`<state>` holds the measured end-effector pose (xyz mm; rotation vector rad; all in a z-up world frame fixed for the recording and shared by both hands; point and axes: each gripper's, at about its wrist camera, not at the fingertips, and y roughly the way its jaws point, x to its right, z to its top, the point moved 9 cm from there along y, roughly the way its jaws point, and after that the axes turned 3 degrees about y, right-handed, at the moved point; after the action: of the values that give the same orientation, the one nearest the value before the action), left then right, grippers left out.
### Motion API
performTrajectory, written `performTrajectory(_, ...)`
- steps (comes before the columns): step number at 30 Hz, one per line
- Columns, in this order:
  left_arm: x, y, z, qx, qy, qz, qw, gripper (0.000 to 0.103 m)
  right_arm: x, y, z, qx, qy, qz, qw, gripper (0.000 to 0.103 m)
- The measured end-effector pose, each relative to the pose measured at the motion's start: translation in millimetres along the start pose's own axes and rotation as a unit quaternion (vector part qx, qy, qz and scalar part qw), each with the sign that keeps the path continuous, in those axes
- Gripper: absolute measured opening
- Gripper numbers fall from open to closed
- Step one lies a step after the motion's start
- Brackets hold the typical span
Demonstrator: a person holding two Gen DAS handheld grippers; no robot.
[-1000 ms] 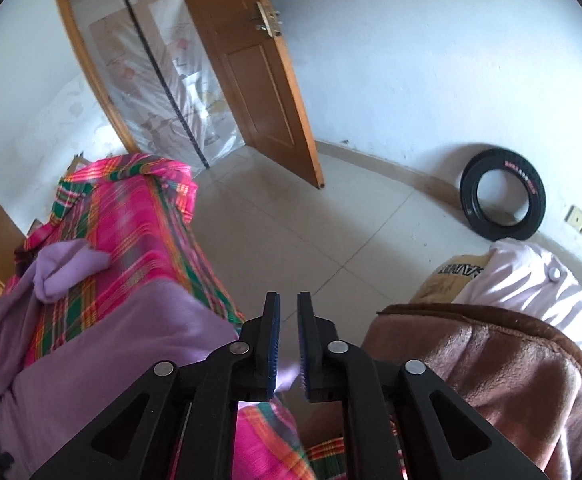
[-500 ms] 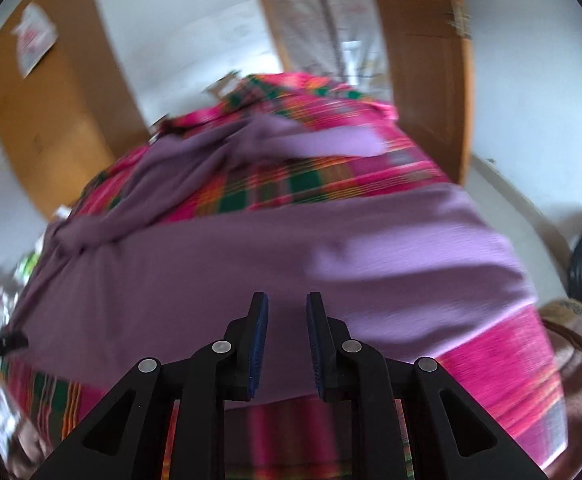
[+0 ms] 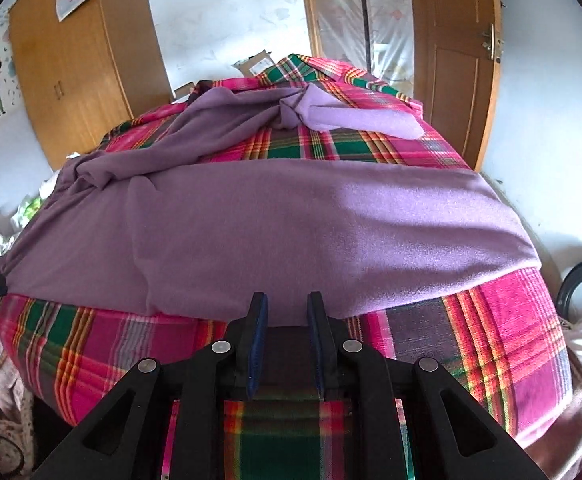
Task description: Fold clothes
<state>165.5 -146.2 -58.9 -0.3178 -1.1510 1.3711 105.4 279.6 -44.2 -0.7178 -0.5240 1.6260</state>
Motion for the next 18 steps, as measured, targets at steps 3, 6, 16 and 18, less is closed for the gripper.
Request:
performTrajectory(3, -16.0, -5.9, 4.1, 0.011, -0.03, 0.013, 0.9994, 0.034, -13.5, -1.1, 6.2, 0.013, -0.012, 0.01, 1.0, 0.021)
performTrajectory(6, -28.9, -11.0, 7.2, 0.022, -0.054, 0.027, 0.9979, 0.034, -30.5, 5.4, 8.7, 0.01, -0.027, 0.025, 0.999, 0.021)
performTrajectory(16, -65.8, -15.3, 25.9, 0.053, -0.146, 0.025, 0.9876, 0.038, -62.0, 6.4, -4.2, 0.001, -0.103, 0.068, 0.992, 0.048)
performTrajectory(18, -68.4, -12.7, 31.7, 0.057, -0.158, 0.022, 0.9855, 0.038, -64.7, 12.4, -8.4, -0.008, -0.116, 0.062, 0.991, 0.049)
